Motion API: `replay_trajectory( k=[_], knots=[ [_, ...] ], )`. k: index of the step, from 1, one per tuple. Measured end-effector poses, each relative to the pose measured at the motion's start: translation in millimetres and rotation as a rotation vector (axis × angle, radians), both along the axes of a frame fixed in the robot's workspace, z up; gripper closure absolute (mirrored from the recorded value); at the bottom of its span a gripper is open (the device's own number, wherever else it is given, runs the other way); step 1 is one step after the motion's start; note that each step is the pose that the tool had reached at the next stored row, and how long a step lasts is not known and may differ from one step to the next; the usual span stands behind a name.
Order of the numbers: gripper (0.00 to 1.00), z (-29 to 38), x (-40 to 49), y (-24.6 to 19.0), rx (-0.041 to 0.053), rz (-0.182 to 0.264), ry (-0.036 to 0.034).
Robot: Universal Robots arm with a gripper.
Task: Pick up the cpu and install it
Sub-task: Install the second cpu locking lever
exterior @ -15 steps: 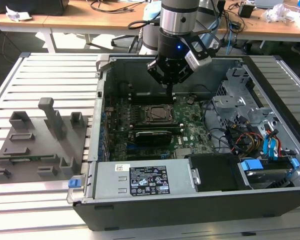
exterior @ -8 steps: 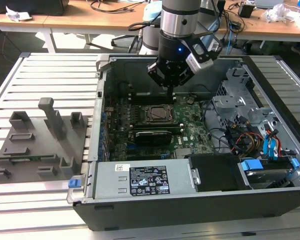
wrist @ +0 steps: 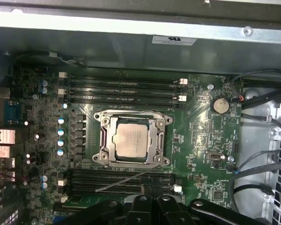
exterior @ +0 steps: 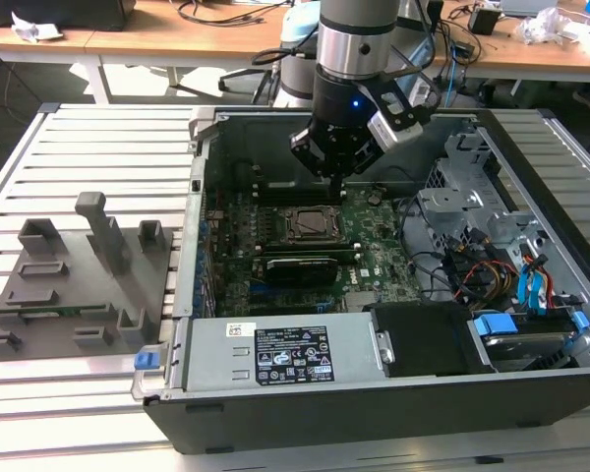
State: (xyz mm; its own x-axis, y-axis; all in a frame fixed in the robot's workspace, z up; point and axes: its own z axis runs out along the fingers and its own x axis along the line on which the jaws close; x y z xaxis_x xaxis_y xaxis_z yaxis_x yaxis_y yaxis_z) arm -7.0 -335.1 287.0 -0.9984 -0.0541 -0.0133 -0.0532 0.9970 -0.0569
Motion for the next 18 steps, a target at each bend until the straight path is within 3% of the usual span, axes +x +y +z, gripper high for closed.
replay_trajectory(
  k=[11,13,16,18],
  knots=[
    [0.89,0.0,0.0,-7.9,0.0002,0.000,0.0000],
    [0.89,0.0,0.0,-11.6,0.0036,0.000,0.0000],
    [0.89,0.0,0.0,-14.1,0.0338,0.000,0.0000],
    [0.89,0.0,-0.2,-18.7,0.0915,0.000,0.0001]
  ],
)
